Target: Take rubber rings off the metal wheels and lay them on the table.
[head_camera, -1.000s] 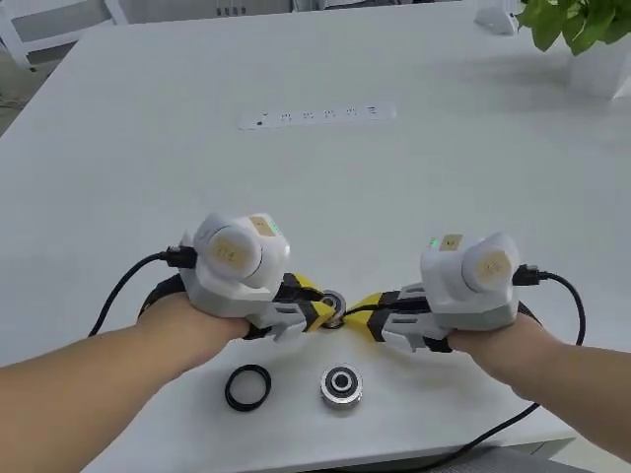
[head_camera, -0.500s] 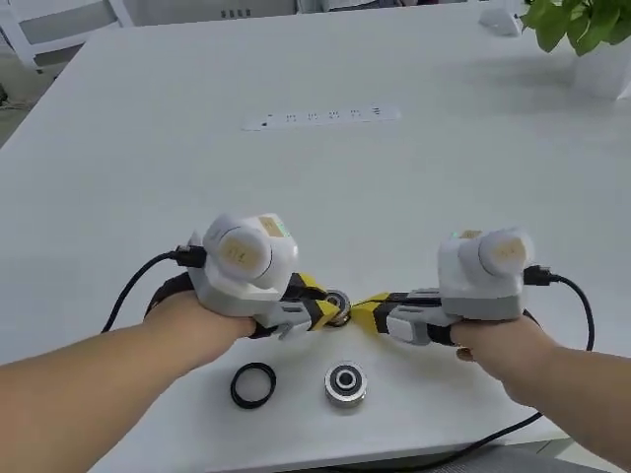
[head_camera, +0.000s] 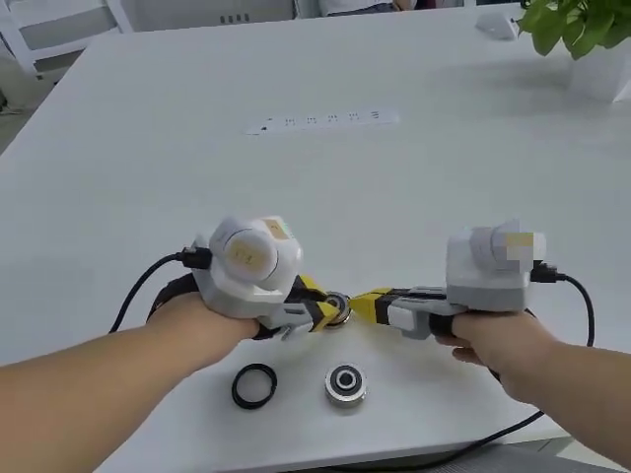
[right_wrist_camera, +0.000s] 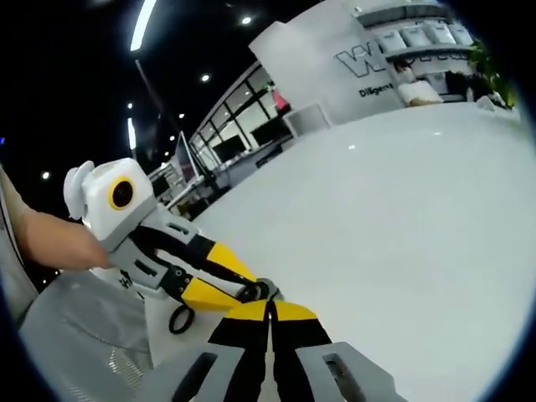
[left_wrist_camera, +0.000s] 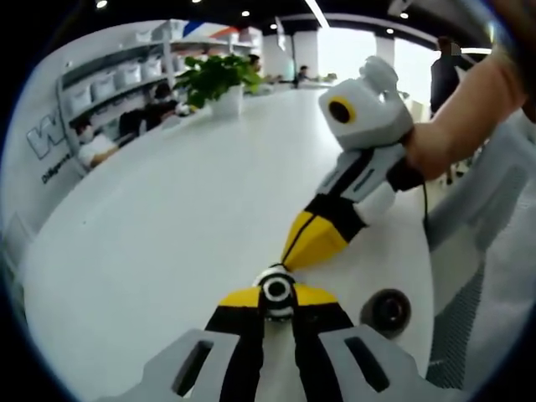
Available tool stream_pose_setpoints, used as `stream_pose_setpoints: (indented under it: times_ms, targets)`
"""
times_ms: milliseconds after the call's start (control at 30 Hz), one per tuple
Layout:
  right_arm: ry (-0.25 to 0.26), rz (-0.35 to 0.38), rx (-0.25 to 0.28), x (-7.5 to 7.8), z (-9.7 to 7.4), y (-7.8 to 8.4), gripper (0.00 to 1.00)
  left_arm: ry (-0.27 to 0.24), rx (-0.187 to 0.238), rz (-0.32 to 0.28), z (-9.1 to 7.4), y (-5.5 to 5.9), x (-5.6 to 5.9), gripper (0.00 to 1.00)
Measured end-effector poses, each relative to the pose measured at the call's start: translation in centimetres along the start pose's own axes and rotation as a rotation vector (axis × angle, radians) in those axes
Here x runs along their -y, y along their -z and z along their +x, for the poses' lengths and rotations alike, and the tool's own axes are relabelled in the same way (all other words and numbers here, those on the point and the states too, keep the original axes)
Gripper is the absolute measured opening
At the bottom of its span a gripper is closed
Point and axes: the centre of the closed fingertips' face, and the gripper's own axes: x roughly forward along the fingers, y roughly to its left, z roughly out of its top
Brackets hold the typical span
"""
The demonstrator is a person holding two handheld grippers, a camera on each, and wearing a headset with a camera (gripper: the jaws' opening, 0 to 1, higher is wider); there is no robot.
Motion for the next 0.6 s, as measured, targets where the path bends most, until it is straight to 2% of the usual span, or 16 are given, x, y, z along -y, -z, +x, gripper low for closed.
stream_pose_setpoints:
  times_ms: [333, 600]
  targets:
    - [0.004, -0.044, -0.025, -0.58, -0.02, -0.05, 0.00, -0.009, -0.006, 0.003, 0.00, 0.06, 0.02, 0.12]
    - [-0.002, -0.048, -0.025, -0.84, 0.05, -0.05, 0.00, -0.008, -0.012, 0.006, 0.02, 0.07, 0.04, 0.12]
